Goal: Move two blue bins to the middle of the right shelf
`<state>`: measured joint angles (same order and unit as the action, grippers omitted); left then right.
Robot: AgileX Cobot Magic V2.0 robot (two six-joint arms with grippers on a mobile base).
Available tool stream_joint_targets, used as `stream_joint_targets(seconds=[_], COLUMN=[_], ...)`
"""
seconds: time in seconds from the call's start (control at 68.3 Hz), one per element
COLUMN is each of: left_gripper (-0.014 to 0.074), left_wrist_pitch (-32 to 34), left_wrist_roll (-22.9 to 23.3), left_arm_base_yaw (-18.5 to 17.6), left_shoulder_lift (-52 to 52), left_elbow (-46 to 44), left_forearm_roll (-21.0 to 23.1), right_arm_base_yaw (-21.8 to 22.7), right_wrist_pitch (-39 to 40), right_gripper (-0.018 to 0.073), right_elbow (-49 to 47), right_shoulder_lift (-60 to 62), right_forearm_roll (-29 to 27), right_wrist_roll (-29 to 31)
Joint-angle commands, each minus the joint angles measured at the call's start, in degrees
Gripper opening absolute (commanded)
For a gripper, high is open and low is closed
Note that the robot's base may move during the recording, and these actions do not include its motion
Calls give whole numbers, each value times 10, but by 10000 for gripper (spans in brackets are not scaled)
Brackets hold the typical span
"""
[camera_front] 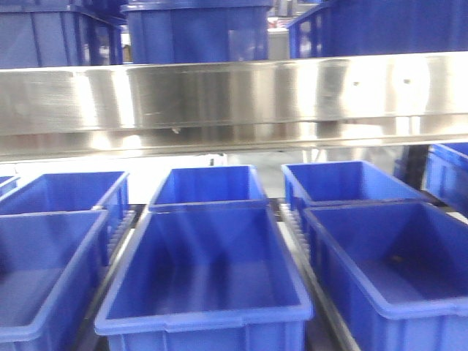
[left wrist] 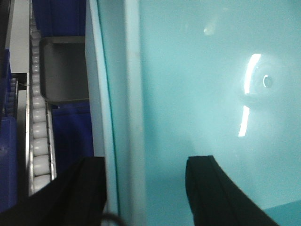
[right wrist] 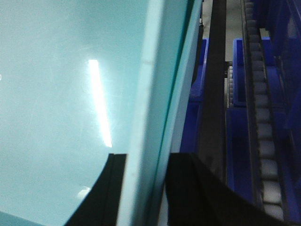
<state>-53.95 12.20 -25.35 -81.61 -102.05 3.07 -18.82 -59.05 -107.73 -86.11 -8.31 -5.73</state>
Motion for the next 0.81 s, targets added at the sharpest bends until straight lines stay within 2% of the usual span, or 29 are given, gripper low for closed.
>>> stream_joint_targets(seconds=[0.0,0.791], left_gripper=[-111,-111], left_wrist_pitch=[27,27], left_wrist_roll=[-25,-25], left_arm_base_yaw=[1,1], left_shoulder_lift=[16,17], left_elbow=[-10,-10], left_forearm_roll=[8,8], right_arm_base_yaw=[8,8], right_wrist_pitch=[42,43], right_gripper=[-155,-155], right_elbow=[-9,-9], right_shoulder_lift=[5,5], right_forearm_roll=[31,31], right_wrist_roll=[2,2])
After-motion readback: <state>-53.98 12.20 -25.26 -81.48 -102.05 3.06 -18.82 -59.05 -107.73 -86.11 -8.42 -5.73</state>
